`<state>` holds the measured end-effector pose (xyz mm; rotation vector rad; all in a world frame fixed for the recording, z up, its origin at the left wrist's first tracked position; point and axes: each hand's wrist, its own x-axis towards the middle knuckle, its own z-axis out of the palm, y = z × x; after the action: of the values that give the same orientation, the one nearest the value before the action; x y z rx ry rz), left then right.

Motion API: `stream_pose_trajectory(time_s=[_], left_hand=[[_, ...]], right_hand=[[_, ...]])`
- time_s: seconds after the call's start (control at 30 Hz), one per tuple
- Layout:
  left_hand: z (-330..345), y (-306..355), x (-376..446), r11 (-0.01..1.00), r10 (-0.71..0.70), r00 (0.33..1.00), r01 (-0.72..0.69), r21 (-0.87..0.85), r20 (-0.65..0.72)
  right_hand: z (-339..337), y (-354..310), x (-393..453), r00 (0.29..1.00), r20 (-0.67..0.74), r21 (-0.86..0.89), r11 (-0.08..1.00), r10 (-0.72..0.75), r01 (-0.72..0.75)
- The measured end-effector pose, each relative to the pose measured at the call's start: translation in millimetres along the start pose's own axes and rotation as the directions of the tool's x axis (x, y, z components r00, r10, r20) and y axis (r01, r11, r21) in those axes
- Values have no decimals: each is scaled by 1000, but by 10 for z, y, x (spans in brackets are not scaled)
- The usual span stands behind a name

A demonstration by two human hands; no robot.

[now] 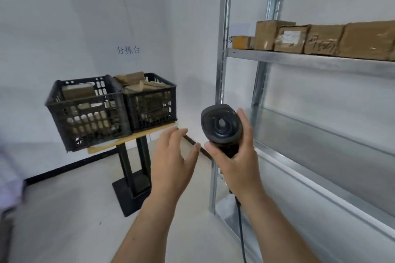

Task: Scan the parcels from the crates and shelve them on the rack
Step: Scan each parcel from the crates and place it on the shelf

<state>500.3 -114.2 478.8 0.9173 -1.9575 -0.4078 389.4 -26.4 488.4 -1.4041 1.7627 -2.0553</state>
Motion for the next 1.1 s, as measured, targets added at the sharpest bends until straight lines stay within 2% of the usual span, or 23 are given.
stream_pose_trajectory(time_s=[0.23,0.47,0.73,1.1], left_hand=[[-252,-739,310,980,-107,991,118,161,-74],[-209,-1395,1024,951,-135,983,164,261,-125],[190,-1850,2105,934,-150,984,171,312,-91],[625,-2591,3000,923,-220,974,224,313,-49]], right_hand=[[865,218,315,983,185,70,997,9,-22],[1608,641,983,954,300,118,993,-24,-12],[2190,1176,1987,951,308,112,993,2,-39],[2788,1946,2876,956,285,77,993,64,-90]])
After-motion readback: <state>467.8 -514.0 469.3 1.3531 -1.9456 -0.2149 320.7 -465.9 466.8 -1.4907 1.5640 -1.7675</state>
